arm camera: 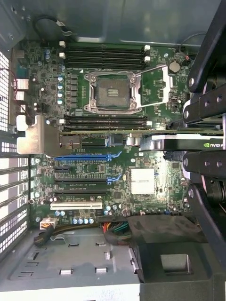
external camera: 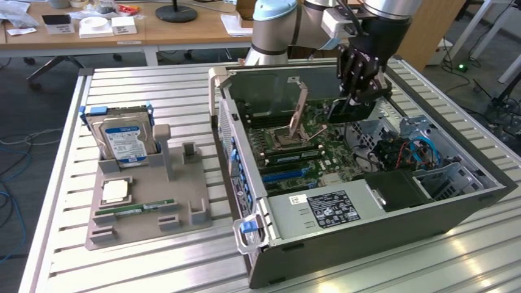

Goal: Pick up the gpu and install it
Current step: 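Insert the gpu into the slot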

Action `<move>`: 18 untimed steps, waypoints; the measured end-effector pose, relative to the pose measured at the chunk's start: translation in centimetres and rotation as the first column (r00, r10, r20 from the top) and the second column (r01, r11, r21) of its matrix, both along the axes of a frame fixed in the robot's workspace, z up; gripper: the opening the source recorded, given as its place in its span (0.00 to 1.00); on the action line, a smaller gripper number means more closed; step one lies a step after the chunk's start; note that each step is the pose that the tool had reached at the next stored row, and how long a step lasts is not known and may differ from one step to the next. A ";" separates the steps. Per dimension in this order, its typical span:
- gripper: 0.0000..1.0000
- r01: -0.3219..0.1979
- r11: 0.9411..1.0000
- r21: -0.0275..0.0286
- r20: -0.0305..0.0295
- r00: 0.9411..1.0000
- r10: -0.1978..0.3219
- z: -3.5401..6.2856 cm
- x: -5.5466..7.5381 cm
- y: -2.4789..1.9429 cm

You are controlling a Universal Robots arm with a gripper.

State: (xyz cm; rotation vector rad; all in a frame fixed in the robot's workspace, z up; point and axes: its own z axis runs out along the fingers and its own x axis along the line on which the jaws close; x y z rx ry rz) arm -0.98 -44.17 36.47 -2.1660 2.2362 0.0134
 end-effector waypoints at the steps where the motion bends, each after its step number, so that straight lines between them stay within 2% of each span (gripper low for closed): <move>1: 0.27 0.000 1.000 0.000 0.000 1.000 0.000 -0.06 0.0 0.00; 10: 0.27 0.000 1.000 0.000 0.000 1.000 0.000 -0.13 0.0 0.00; 18: 0.27 0.000 1.000 0.000 0.000 1.000 0.000 -0.71 0.0 0.00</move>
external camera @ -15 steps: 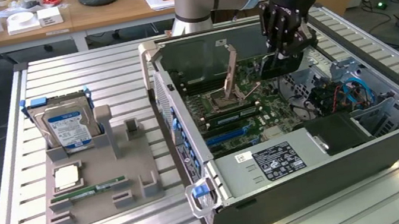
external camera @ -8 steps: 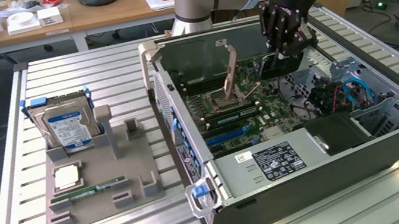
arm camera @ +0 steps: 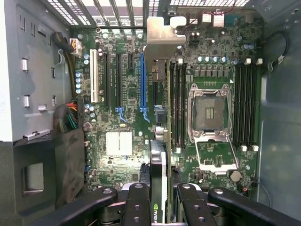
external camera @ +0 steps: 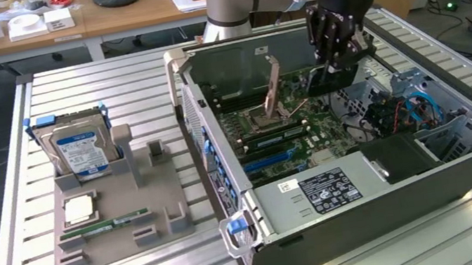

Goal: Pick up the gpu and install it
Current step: 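Insert the gpu into the slot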

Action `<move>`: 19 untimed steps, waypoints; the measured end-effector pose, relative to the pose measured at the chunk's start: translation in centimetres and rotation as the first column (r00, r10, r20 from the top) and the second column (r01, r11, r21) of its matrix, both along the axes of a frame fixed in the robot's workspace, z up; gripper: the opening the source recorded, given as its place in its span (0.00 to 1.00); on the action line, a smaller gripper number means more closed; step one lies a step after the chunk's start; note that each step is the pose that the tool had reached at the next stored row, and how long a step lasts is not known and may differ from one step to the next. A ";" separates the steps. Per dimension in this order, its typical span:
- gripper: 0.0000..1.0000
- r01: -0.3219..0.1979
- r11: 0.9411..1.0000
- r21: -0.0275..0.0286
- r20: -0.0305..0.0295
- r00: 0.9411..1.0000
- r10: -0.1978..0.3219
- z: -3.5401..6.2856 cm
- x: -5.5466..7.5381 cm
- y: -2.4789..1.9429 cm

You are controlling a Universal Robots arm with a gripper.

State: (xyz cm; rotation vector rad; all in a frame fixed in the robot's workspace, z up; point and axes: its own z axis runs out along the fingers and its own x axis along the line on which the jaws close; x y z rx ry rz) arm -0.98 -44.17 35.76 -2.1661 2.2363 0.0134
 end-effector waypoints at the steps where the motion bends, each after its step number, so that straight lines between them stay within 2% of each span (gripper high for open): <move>1: 0.27 0.000 1.000 0.000 0.000 1.000 0.000 -0.08 0.0 0.00; 19: 0.27 0.000 1.000 0.000 0.000 1.000 0.000 -0.90 0.0 0.00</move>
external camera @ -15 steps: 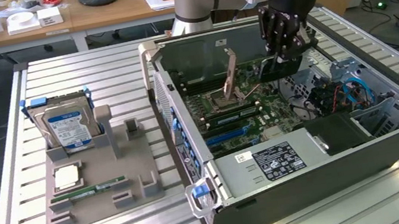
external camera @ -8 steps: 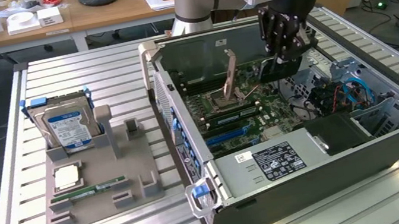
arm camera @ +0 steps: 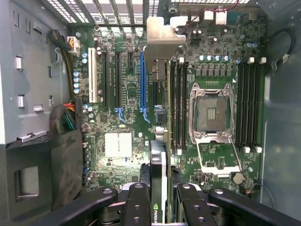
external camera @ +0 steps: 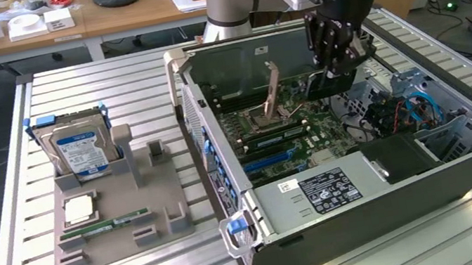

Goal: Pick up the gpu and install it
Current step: 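Insert the gpu into the slot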

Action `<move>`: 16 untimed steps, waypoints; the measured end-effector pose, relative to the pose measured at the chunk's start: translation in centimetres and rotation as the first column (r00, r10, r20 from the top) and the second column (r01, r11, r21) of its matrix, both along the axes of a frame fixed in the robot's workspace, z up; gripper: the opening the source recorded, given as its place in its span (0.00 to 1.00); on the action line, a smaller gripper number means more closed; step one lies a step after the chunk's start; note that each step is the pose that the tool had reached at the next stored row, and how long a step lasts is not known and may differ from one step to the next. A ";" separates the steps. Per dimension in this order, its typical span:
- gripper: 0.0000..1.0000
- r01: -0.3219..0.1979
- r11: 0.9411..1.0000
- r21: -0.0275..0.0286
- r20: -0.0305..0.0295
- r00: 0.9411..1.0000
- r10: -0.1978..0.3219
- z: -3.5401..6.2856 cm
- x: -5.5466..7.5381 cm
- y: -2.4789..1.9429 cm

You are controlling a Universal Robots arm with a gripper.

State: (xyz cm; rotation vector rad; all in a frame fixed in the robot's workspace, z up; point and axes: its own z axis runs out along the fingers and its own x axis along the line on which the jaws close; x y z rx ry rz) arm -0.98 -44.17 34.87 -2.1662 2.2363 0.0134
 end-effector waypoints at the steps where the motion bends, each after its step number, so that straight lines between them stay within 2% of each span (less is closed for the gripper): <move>1: 0.27 0.000 1.000 0.000 0.000 1.000 0.000 -0.04 0.0 0.00; 9: 0.27 0.000 1.000 0.000 0.000 1.000 0.000 -0.80 0.0 0.00; 16: 0.27 0.000 1.000 0.000 0.001 1.000 0.000 -0.83 -0.2 0.00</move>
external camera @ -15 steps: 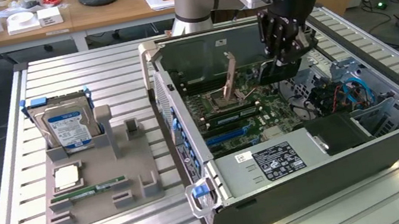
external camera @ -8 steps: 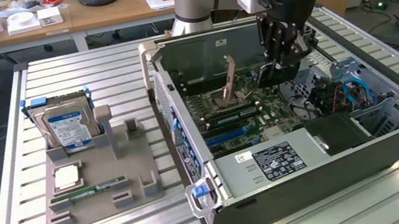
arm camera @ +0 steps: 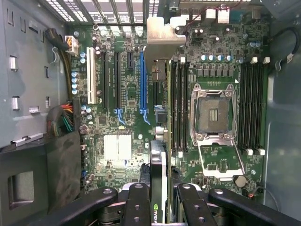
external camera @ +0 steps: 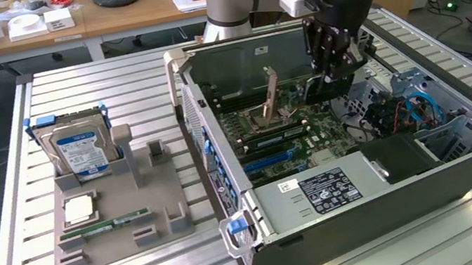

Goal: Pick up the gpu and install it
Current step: 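Insert the gpu into the slot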

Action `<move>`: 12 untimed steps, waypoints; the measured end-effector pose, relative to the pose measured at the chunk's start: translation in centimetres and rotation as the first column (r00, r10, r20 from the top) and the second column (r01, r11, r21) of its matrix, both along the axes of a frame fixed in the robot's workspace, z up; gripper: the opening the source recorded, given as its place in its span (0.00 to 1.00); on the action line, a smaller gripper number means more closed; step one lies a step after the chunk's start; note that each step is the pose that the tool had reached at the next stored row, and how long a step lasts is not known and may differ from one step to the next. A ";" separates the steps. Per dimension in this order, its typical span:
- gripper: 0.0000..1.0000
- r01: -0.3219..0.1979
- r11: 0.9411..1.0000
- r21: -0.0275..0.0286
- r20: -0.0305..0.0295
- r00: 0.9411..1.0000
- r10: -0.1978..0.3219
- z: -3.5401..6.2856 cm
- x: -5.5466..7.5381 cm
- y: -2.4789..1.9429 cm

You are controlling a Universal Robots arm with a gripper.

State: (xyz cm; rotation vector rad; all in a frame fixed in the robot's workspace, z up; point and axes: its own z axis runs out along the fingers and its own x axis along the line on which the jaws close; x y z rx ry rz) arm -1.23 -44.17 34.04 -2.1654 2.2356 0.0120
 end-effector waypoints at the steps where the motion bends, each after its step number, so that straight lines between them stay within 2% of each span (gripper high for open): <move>1: 0.27 0.000 1.000 0.000 0.001 1.000 0.000 0.00 -0.1 0.00; 12: 0.27 0.000 1.000 0.000 0.022 1.000 0.000 0.00 -2.2 0.00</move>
